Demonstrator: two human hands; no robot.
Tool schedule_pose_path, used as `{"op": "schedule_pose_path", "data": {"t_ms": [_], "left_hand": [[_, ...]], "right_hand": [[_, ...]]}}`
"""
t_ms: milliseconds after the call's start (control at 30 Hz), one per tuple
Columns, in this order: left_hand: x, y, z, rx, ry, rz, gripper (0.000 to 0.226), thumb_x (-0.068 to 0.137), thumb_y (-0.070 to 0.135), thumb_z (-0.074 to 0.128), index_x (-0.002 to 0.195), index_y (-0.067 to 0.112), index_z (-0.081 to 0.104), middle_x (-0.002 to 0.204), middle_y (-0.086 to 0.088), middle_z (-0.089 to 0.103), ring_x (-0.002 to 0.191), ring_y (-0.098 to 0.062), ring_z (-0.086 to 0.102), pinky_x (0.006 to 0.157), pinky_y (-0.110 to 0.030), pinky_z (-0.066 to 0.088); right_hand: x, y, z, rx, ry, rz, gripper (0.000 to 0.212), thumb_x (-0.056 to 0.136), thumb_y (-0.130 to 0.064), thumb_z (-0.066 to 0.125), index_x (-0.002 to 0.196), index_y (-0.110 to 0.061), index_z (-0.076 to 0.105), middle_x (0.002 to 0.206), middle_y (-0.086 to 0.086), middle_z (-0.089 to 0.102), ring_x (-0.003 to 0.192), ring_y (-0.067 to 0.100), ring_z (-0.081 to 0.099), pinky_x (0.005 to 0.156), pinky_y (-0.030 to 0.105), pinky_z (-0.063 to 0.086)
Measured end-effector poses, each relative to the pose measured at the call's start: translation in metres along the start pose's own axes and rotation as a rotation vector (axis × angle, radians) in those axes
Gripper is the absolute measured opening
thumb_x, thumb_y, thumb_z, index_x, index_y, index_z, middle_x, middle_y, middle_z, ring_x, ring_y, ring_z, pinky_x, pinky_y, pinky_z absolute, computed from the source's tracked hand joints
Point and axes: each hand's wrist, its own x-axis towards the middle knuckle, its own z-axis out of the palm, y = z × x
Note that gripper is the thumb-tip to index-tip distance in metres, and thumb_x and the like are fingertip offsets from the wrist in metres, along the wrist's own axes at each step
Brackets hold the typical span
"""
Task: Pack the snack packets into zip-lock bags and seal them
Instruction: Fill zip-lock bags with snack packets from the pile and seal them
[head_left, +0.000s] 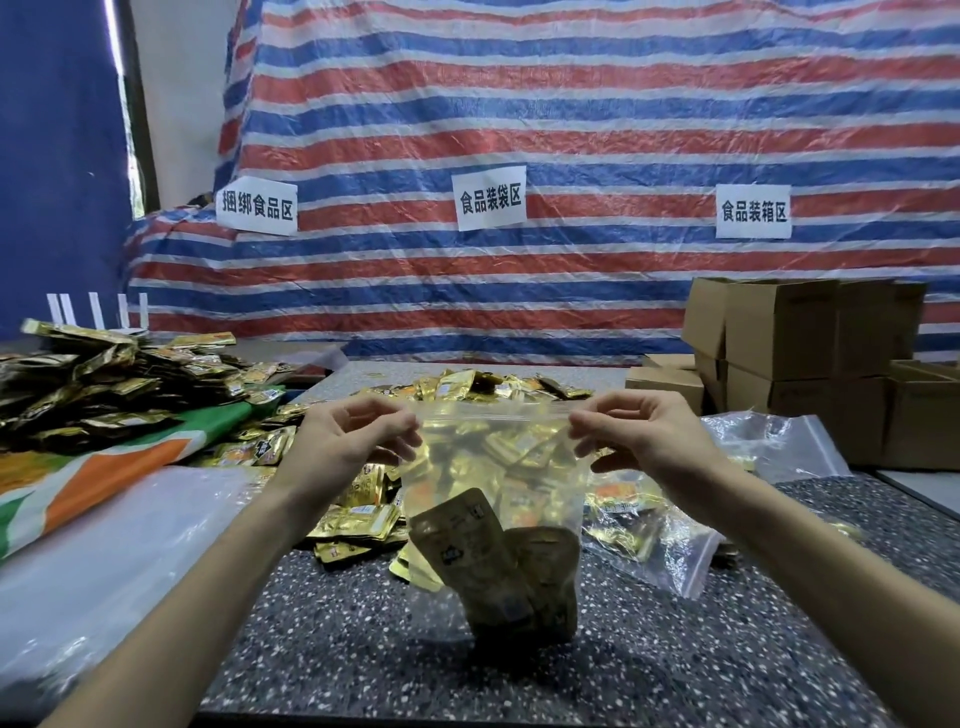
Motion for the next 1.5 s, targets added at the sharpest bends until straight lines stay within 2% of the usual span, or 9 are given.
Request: {"op": "schedule_pose_path", "data": {"t_ms": [267, 433, 533, 600, 700, 833, 1133, 1300, 1500], "left_hand": [[-0.005, 0.004, 0.015, 0.162, 0.141, 0.155, 0.008, 0.088, 0.01, 0.071, 0.08, 0.011, 0.074, 0.078, -0.006, 0.074, 0.075, -0.016, 0.07, 0.069, -0.017, 0.054], [-0.009, 0.008, 0.015, 0.228, 0.092, 0.212, 0.005, 0.086, 0.016, 0.072, 0.083, 0.014, 0.076, 0.081, -0.005, 0.076, 0.077, -0.023, 0.071, 0.073, -0.028, 0.058], [-0.011, 0.013, 0.018, 0.235, 0.062, 0.234, 0.01, 0.082, 0.027, 0.071, 0.084, 0.019, 0.076, 0.082, -0.004, 0.076, 0.078, -0.022, 0.071, 0.074, -0.03, 0.059], [-0.012, 0.015, 0.02, 0.228, 0.053, 0.253, 0.008, 0.081, 0.028, 0.07, 0.084, 0.025, 0.077, 0.083, -0.002, 0.076, 0.077, -0.021, 0.071, 0.072, -0.027, 0.058], [-0.013, 0.017, 0.02, 0.233, 0.049, 0.261, 0.012, 0.086, 0.019, 0.069, 0.085, 0.028, 0.077, 0.083, -0.002, 0.075, 0.076, -0.022, 0.07, 0.071, -0.03, 0.059], [-0.017, 0.019, 0.018, 0.282, 0.064, 0.255, 0.014, 0.09, 0.011, 0.068, 0.083, 0.023, 0.073, 0.079, -0.004, 0.074, 0.075, -0.026, 0.069, 0.074, -0.049, 0.059], [-0.02, 0.031, 0.021, 0.466, -0.081, 0.273, 0.015, 0.097, 0.014, 0.06, 0.088, 0.012, 0.071, 0.076, 0.003, 0.069, 0.075, -0.035, 0.064, 0.07, -0.061, 0.052], [-0.024, 0.024, 0.025, 0.389, 0.017, 0.27, 0.019, 0.096, 0.015, 0.061, 0.081, 0.016, 0.073, 0.076, 0.003, 0.07, 0.078, -0.025, 0.064, 0.075, -0.056, 0.054], [-0.021, 0.017, 0.036, 0.372, 0.049, 0.24, 0.024, 0.096, 0.013, 0.062, 0.078, 0.024, 0.073, 0.079, 0.012, 0.071, 0.079, 0.001, 0.063, 0.071, -0.027, 0.044]], "right_hand": [[0.001, -0.003, 0.001, -0.12, 0.0, -0.013, 0.01, 0.091, -0.012, 0.068, 0.087, -0.003, 0.068, 0.087, 0.015, 0.071, 0.074, 0.013, 0.066, 0.066, 0.025, 0.05], [0.003, -0.022, 0.027, -0.594, 0.032, -0.23, 0.041, 0.082, -0.058, 0.06, 0.107, -0.026, 0.065, 0.107, -0.01, 0.068, 0.096, 0.003, 0.061, 0.079, 0.026, 0.048], [0.012, -0.038, 0.062, -0.878, -0.104, -0.384, 0.04, 0.089, -0.052, 0.064, 0.119, -0.025, 0.064, 0.121, -0.009, 0.065, 0.109, 0.006, 0.057, 0.095, 0.033, 0.048], [0.019, -0.048, 0.081, -1.003, -0.17, -0.426, 0.032, 0.091, -0.049, 0.064, 0.112, -0.026, 0.069, 0.117, -0.009, 0.069, 0.107, 0.01, 0.06, 0.094, 0.039, 0.049], [0.025, -0.056, 0.096, -0.965, -0.25, -0.418, 0.019, 0.093, -0.039, 0.066, 0.096, -0.022, 0.074, 0.091, -0.012, 0.068, 0.086, 0.01, 0.064, 0.075, 0.035, 0.056], [0.029, -0.055, 0.097, -0.912, -0.24, -0.408, 0.014, 0.089, -0.035, 0.072, 0.088, -0.021, 0.075, 0.079, -0.015, 0.063, 0.074, 0.003, 0.061, 0.064, 0.027, 0.053], [0.028, -0.06, 0.094, -0.829, -0.282, -0.347, 0.013, 0.082, -0.028, 0.073, 0.071, -0.026, 0.068, 0.072, -0.01, 0.065, 0.073, 0.013, 0.061, 0.071, 0.048, 0.057], [0.026, -0.059, 0.086, -0.774, -0.326, -0.319, 0.018, 0.084, -0.038, 0.075, 0.077, -0.022, 0.072, 0.076, -0.011, 0.067, 0.069, 0.002, 0.058, 0.063, 0.029, 0.049], [0.021, -0.053, 0.065, -0.736, -0.328, -0.245, 0.011, 0.087, -0.029, 0.075, 0.083, -0.019, 0.076, 0.078, -0.009, 0.07, 0.068, -0.001, 0.058, 0.064, 0.021, 0.044]]}}
